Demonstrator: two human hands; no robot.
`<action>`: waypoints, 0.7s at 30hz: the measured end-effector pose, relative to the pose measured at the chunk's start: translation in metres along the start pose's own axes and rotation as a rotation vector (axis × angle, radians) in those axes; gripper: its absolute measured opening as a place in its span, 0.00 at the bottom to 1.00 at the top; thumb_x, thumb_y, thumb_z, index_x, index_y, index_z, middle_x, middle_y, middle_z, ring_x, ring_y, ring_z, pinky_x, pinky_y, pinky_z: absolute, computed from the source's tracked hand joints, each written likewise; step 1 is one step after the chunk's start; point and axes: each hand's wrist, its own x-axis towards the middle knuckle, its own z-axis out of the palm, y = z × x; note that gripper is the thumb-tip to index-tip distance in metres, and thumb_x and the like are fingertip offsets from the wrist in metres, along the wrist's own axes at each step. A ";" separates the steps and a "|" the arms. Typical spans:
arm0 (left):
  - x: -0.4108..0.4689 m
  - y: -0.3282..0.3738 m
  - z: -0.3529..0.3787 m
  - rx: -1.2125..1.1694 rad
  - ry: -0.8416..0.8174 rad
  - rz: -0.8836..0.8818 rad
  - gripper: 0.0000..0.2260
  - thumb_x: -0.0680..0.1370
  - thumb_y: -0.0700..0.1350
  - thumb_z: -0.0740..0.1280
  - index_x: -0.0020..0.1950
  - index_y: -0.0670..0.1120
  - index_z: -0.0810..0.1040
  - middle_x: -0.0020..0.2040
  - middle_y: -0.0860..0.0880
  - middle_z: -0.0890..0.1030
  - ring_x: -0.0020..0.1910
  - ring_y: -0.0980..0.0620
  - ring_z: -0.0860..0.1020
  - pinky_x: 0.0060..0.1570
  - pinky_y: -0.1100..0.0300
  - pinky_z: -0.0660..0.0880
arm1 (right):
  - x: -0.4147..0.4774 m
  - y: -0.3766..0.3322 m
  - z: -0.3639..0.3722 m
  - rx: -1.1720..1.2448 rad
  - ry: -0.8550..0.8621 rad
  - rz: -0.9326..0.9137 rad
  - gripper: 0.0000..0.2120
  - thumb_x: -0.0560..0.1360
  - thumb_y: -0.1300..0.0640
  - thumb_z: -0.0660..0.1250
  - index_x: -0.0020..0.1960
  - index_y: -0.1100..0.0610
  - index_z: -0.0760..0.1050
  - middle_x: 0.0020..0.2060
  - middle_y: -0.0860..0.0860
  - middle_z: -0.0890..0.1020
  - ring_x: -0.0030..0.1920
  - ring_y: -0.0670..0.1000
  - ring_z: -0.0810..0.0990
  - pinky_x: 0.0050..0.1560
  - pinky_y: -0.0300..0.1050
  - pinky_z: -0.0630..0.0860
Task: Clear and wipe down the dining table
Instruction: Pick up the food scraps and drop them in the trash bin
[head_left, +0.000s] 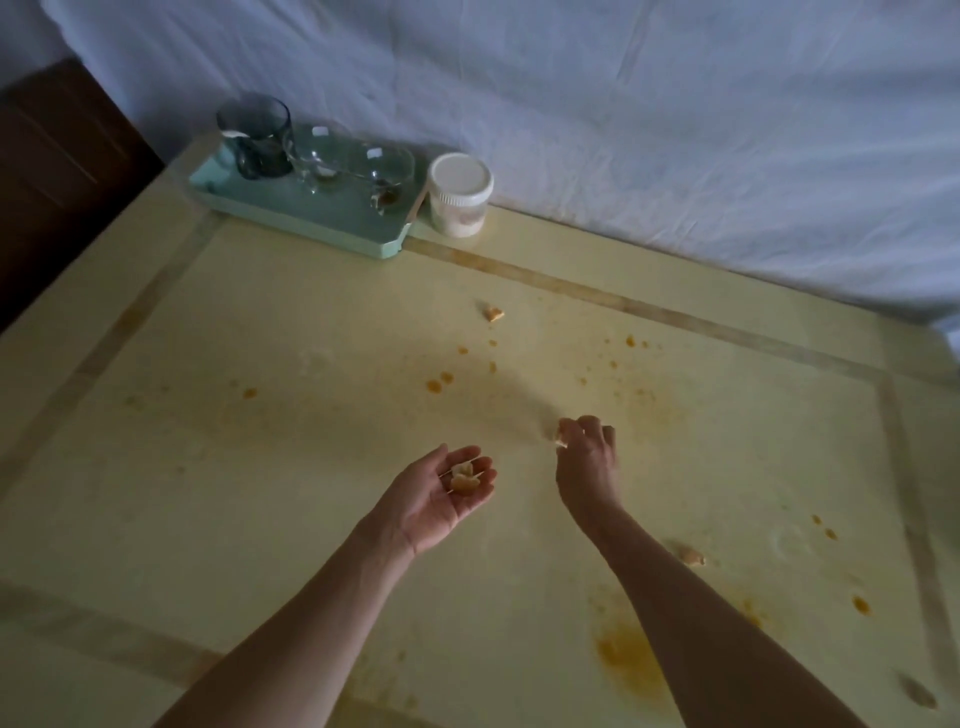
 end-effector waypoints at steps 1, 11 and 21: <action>0.003 0.002 0.000 0.002 -0.001 0.004 0.16 0.82 0.47 0.55 0.54 0.36 0.76 0.45 0.38 0.80 0.45 0.42 0.79 0.47 0.50 0.80 | 0.002 0.002 0.002 -0.035 -0.013 -0.023 0.16 0.73 0.70 0.59 0.59 0.62 0.75 0.55 0.59 0.76 0.55 0.60 0.70 0.51 0.51 0.71; 0.031 0.034 0.020 0.002 -0.018 0.010 0.17 0.81 0.49 0.55 0.58 0.38 0.75 0.48 0.38 0.80 0.46 0.43 0.79 0.49 0.49 0.78 | 0.016 -0.033 0.005 0.201 0.114 -0.208 0.10 0.72 0.64 0.68 0.53 0.63 0.76 0.46 0.58 0.80 0.47 0.57 0.77 0.44 0.47 0.75; 0.044 0.105 0.028 -0.081 -0.089 0.122 0.17 0.82 0.48 0.54 0.56 0.38 0.76 0.51 0.39 0.80 0.50 0.42 0.79 0.57 0.49 0.75 | 0.132 -0.103 0.005 0.208 0.002 -0.036 0.16 0.77 0.59 0.63 0.64 0.60 0.72 0.61 0.55 0.75 0.62 0.54 0.70 0.61 0.47 0.69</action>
